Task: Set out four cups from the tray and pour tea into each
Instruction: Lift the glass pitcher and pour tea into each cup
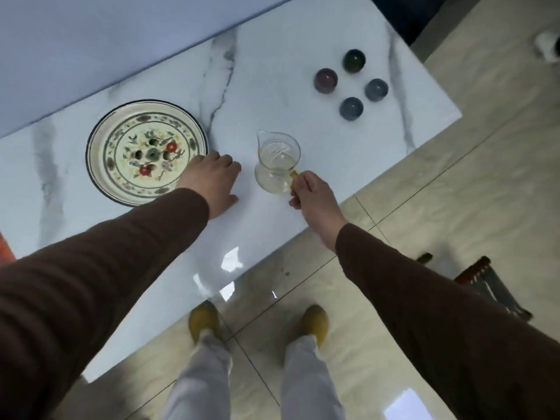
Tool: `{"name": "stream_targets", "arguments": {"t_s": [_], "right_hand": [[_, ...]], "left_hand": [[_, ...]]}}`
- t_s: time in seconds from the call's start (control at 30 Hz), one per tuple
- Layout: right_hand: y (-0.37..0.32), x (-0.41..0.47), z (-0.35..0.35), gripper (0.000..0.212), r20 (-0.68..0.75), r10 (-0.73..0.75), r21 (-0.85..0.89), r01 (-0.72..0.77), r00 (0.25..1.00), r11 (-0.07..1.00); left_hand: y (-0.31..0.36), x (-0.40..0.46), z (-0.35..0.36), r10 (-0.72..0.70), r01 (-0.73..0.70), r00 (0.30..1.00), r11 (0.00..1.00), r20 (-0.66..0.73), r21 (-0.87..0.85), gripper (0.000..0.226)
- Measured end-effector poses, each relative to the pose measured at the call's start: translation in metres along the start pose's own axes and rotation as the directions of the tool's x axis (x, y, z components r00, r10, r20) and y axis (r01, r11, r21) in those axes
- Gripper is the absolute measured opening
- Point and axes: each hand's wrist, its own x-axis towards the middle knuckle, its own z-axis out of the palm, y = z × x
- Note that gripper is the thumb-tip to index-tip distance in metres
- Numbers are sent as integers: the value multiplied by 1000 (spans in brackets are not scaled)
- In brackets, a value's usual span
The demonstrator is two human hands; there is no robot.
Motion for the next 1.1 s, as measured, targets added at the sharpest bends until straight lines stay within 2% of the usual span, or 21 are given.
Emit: {"name": "stream_targets", "arguments": {"t_s": [0.13, 0.27, 0.43, 0.63, 0.73, 0.87, 1.1], "right_hand": [[34, 5, -76, 23, 0, 10, 15, -10, 1000, 1000], [61, 20, -138, 33, -21, -3, -23, 3, 1000, 1000], [80, 50, -189, 30, -62, -29, -27, 27, 998, 999], [78, 102, -230, 33, -98, 4, -52, -9, 995, 999], [72, 127, -248, 32, -97, 35, 34, -32, 995, 999], [65, 157, -271, 30, -73, 28, 1, -28, 997, 1000], [46, 221, -320, 30, 22, -7, -51, 8, 1000, 999]], "left_hand": [[75, 35, -6, -4, 5, 1000, 1000, 15, -6, 56], [135, 71, -12, -18, 18, 1000, 999, 20, -44, 56], [181, 121, -22, -6, 9, 999, 996, 36, -88, 53], [193, 191, -34, 8, -5, 1000, 995, 29, -104, 54], [195, 223, -42, 6, -2, 1000, 993, 28, -117, 53], [202, 258, -54, -9, 15, 999, 993, 44, -120, 52], [214, 315, -82, -114, 118, 993, 986, 41, -118, 53]]}}
